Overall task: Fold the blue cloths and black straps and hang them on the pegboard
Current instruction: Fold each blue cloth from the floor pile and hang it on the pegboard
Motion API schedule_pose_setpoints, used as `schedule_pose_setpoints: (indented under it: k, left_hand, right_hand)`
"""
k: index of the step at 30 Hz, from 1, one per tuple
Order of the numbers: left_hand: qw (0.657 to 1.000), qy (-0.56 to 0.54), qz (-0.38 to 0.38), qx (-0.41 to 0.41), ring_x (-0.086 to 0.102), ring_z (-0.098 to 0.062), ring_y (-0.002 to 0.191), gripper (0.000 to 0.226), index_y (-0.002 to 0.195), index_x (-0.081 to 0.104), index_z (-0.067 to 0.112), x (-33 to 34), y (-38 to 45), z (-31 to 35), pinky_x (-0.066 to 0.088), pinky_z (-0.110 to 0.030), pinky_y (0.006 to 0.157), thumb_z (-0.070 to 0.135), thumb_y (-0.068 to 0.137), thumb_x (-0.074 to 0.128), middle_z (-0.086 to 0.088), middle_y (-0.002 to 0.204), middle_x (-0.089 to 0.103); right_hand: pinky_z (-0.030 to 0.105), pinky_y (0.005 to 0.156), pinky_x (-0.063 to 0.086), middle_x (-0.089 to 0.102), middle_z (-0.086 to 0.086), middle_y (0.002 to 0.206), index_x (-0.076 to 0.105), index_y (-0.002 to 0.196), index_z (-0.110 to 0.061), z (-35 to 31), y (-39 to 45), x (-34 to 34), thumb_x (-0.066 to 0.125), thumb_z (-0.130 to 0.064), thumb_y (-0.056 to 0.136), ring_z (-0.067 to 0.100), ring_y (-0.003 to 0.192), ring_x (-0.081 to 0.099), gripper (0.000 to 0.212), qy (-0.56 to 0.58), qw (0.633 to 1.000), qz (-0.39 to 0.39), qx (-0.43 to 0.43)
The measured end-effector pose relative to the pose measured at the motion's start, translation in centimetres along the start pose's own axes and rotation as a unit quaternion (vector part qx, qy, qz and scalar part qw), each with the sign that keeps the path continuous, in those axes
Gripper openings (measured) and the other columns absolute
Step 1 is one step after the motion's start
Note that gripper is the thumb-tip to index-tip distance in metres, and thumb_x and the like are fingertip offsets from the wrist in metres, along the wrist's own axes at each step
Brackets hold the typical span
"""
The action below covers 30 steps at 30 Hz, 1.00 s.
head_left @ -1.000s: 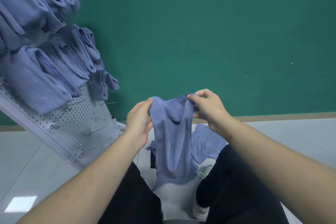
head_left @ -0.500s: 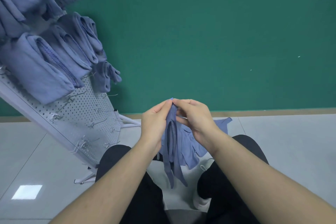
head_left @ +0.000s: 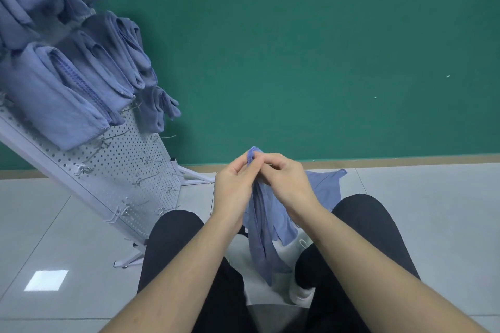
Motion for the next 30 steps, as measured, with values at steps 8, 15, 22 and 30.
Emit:
schedule_pose_setpoints:
  k: [8,15,22,30]
  left_hand:
    - [0.998,0.053,0.026,-0.014,0.07,-0.022,0.1,0.029,0.096,0.077,0.026,-1.6,1.1,-1.3,0.051,-0.053,0.102,0.031,0.103,0.049,-0.002,0.104,0.077]
    - [0.992,0.115,-0.037,0.04,0.064,-0.02,0.096,0.028,0.091,0.066,0.03,-0.6,1.7,1.0,0.048,-0.05,0.1,0.047,0.095,0.044,-0.01,0.108,0.071]
    - [0.994,0.08,-0.018,0.073,0.056,-0.011,0.082,0.027,0.092,0.062,0.021,-1.4,2.2,2.0,0.046,-0.032,0.078,0.028,0.108,0.042,0.001,0.09,0.064]
    - [0.99,0.106,-0.027,0.094,0.046,-0.013,0.079,0.029,0.081,0.06,0.033,-2.2,2.6,3.1,0.039,-0.036,0.078,0.038,0.104,0.043,0.007,0.08,0.054]
  right_hand:
    - [0.022,0.095,0.047,0.059,-0.007,0.121,0.068,0.12,-0.021,-0.5,0.2,-0.5,0.057,0.003,0.091,0.003,0.103,0.059,0.039,-0.146,0.984,-0.046,-0.09]
    - [0.02,0.098,0.042,0.059,-0.021,0.107,0.052,0.11,-0.031,-2.2,1.6,-2.2,0.076,-0.019,0.086,0.0,0.107,0.057,0.036,-0.195,0.966,-0.048,-0.166]
    - [0.027,0.075,0.039,0.058,-0.015,0.075,0.05,0.08,-0.039,-2.5,2.2,-3.6,0.081,-0.039,0.079,0.007,0.079,0.053,0.031,-0.319,0.922,-0.053,-0.213]
    - [0.037,0.09,0.027,0.057,-0.01,0.111,0.045,0.065,-0.032,-3.0,2.2,-5.8,0.061,-0.071,0.076,0.016,0.106,0.044,0.044,-0.414,0.864,-0.076,-0.278]
Point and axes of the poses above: each hand's wrist, its own y-axis towards the middle knuckle, its own x-axis out of the palm, z = x × y, the point moved 8 cm from there along y, towards the middle knuckle
